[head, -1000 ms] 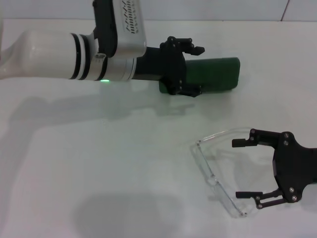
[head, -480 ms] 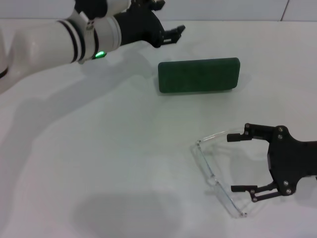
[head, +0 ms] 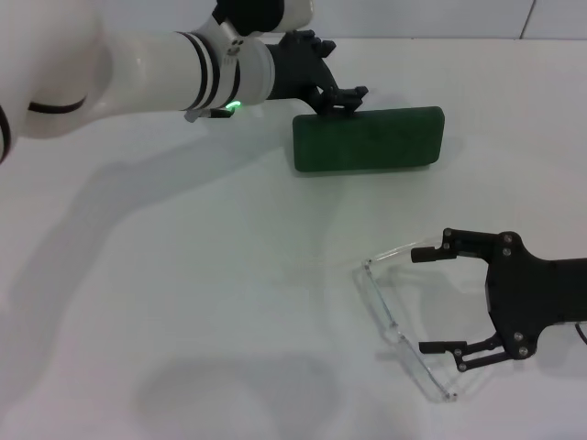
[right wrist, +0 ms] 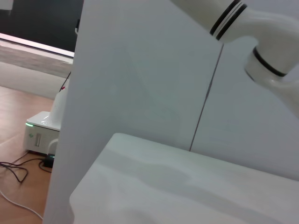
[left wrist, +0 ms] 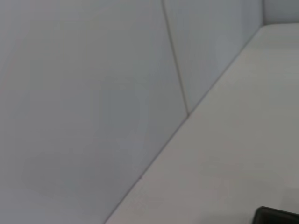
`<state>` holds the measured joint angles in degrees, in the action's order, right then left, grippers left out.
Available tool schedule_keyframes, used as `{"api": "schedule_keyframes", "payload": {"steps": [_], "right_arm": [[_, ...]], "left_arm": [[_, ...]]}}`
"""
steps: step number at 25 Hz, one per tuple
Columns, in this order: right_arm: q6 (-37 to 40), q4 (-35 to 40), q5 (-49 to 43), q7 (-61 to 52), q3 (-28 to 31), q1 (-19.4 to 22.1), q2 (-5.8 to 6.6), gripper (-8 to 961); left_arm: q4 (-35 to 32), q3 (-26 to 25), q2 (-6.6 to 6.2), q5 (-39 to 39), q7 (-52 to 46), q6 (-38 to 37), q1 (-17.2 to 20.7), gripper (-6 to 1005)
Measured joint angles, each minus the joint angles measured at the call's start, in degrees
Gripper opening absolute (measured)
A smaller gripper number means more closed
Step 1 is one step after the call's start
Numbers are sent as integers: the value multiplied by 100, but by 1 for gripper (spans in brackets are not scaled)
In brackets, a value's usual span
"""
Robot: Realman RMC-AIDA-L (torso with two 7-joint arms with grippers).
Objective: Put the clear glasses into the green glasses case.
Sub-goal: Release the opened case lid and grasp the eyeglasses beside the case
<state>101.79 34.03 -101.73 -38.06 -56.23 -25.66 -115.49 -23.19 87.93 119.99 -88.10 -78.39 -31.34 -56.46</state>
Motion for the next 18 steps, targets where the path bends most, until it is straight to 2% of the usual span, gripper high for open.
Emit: {"api": "schedule_keyframes", "payload": {"steps": [9,15,18], "right_arm": [[-20,-3,4,0,16,52,9,859],[-20,15,5,0,41,78,26,860],[-43,28,5,0,43,75,32,860]], "left_arm": [[-184,240,2,-316,-439,-143,-13,770],[-260,255,-7,-506,-568,-540,19,769],[-432,255,-9,-667,-641,-677,147,768]]}}
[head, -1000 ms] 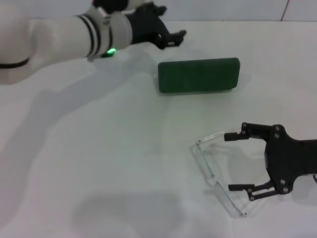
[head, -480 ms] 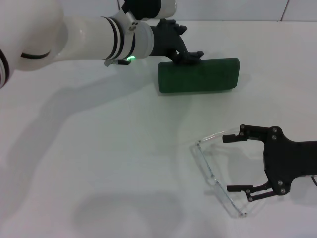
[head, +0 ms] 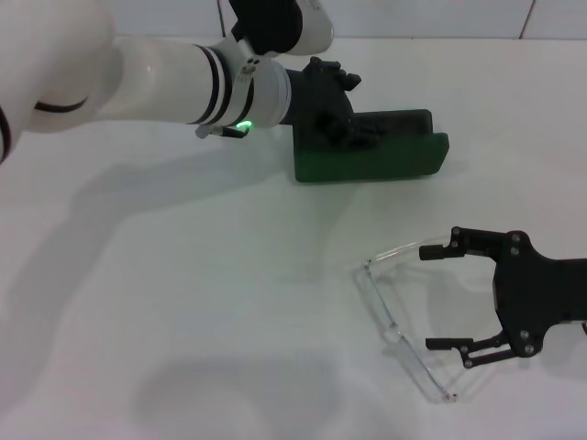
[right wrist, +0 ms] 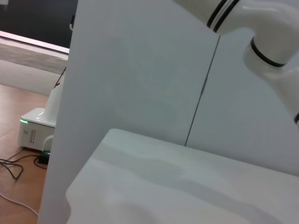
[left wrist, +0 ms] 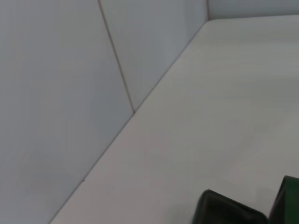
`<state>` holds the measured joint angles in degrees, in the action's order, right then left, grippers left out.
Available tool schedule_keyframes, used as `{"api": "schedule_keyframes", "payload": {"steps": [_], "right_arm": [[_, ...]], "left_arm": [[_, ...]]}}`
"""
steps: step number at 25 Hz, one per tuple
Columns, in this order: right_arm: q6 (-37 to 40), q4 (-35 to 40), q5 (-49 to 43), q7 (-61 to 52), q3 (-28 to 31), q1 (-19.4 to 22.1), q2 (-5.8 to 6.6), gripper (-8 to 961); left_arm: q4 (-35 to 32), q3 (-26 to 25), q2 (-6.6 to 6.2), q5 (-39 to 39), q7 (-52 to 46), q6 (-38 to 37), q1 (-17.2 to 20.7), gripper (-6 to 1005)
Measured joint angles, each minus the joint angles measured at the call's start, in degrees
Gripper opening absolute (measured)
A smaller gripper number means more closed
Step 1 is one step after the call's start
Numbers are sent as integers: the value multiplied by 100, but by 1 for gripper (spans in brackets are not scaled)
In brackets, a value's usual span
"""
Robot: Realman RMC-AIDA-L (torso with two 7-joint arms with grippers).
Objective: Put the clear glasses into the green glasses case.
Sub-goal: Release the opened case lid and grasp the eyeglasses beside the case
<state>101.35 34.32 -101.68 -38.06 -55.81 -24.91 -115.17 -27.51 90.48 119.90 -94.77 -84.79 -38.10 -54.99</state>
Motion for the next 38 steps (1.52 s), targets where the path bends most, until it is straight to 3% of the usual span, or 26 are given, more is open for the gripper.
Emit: {"api": "schedule_keyframes", "payload": {"steps": [9,38], "right_arm": [[-185,26,0,-126,-12,-39,13,860],[-196,40,0,-132,-9,-49,-5,860]], "left_arm": [[-1193,-4,-11,-1168,-991,-599,620,767],[-1599,-14,-11,-1749,-1312,-1159,1056,761]]}}
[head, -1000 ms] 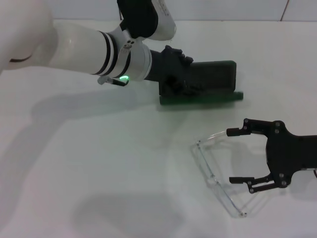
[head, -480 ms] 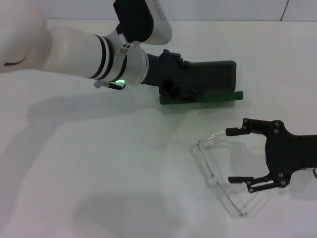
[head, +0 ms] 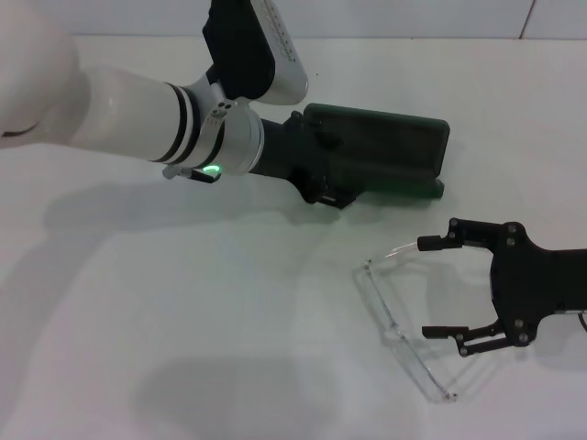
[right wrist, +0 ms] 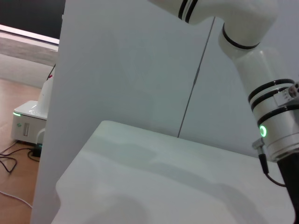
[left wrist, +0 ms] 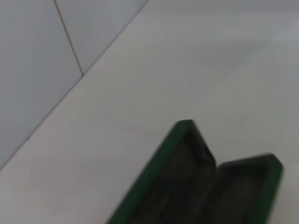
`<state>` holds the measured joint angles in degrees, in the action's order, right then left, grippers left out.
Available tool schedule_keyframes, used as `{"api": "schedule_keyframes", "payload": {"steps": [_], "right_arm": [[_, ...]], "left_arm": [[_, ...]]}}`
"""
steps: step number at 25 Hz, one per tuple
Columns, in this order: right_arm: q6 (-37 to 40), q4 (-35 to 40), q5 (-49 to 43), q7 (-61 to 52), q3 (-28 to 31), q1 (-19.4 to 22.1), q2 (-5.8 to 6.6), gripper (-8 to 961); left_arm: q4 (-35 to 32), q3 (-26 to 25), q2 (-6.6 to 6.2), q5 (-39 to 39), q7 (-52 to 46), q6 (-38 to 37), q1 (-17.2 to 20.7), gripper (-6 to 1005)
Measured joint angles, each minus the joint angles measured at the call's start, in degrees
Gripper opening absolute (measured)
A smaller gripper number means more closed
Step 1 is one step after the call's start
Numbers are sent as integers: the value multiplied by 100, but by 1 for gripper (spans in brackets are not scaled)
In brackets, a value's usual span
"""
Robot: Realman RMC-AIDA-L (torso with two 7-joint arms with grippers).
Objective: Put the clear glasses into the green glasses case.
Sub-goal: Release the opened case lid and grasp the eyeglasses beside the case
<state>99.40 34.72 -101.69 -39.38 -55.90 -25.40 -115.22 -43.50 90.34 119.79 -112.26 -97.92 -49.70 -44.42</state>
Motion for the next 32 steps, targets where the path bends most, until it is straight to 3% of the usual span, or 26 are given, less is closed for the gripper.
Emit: {"api": "schedule_keyframes", "payload": {"steps": [14,19,22,29,31,32], "right_arm": [[-73,-1,5,0,1,-48,0,859],[-76,-1,8,0,1,-51,7,859],[-79,-1,6,0,1,-52,9,859],[-80,-2,3,21,-15,-53,3,859],[-80,-2,2,22,-26,-53,-1,859],[-80,-2,1,22,-29,-53,-4,859]], "left_arm": [[-218,-31,2,-384,-301,-574,13,758],[-497,-82,-29,-466,-428,-1062,18,757],[-860,-309,-20,-470,-472,-1107,216,757],[-1170,-488,11,-68,-402,-510,498,755],[-818,-167,33,157,-382,456,391,755],[-682,-60,37,216,-381,591,298,755]]}}
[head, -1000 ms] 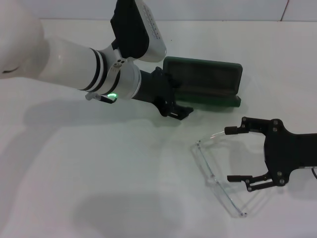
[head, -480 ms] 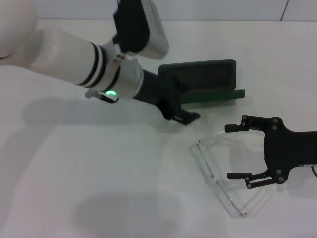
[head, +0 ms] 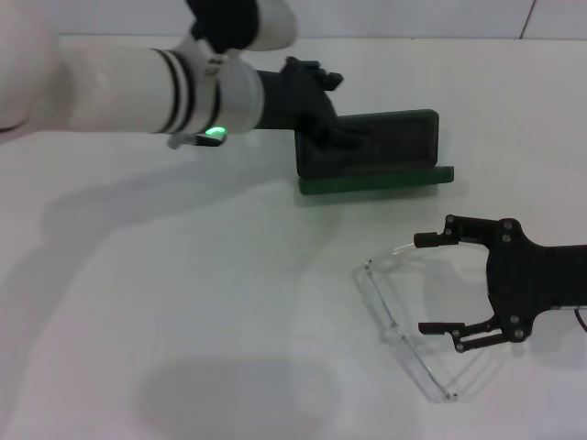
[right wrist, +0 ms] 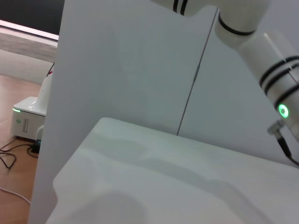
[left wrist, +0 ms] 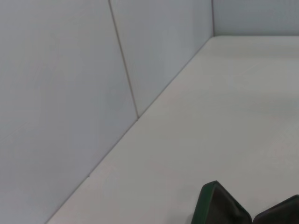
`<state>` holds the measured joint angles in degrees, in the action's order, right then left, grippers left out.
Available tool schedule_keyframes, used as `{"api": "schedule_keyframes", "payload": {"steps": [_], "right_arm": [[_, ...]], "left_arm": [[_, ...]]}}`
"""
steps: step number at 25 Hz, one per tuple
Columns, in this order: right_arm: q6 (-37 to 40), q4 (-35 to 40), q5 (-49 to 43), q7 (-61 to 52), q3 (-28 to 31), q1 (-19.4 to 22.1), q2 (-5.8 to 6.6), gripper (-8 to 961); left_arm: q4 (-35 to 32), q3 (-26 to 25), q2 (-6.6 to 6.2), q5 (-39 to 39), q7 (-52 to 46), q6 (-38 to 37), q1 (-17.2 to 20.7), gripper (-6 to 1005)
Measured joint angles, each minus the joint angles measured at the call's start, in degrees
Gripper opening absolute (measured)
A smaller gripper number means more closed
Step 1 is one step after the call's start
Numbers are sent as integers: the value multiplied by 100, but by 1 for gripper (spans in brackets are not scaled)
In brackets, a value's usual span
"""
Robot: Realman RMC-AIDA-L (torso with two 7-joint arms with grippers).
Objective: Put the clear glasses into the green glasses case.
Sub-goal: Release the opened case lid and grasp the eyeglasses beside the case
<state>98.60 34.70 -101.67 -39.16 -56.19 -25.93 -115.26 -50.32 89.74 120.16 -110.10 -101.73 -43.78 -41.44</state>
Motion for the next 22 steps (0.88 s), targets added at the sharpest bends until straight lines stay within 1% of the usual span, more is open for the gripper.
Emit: {"api": "schedule_keyframes", "payload": {"steps": [1,4,7,14,22], "right_arm": [[0,0,-1,-1,-3,0,-1,860],[0,-4,-2,3,-10,1,-7,860],[1,-11,-2,10,-14,0,-10,860],[1,-50,-1,21,-15,-5,-14,860],[19,-32,18,-1,-15,15,-14,860]], "left_arm": [[165,140,6,69,1,150,-114,755],[381,389,13,194,2,357,-254,754],[504,593,17,304,3,453,-323,753],[526,889,33,331,4,513,-301,752],[531,1072,27,337,4,527,-282,750]]}}
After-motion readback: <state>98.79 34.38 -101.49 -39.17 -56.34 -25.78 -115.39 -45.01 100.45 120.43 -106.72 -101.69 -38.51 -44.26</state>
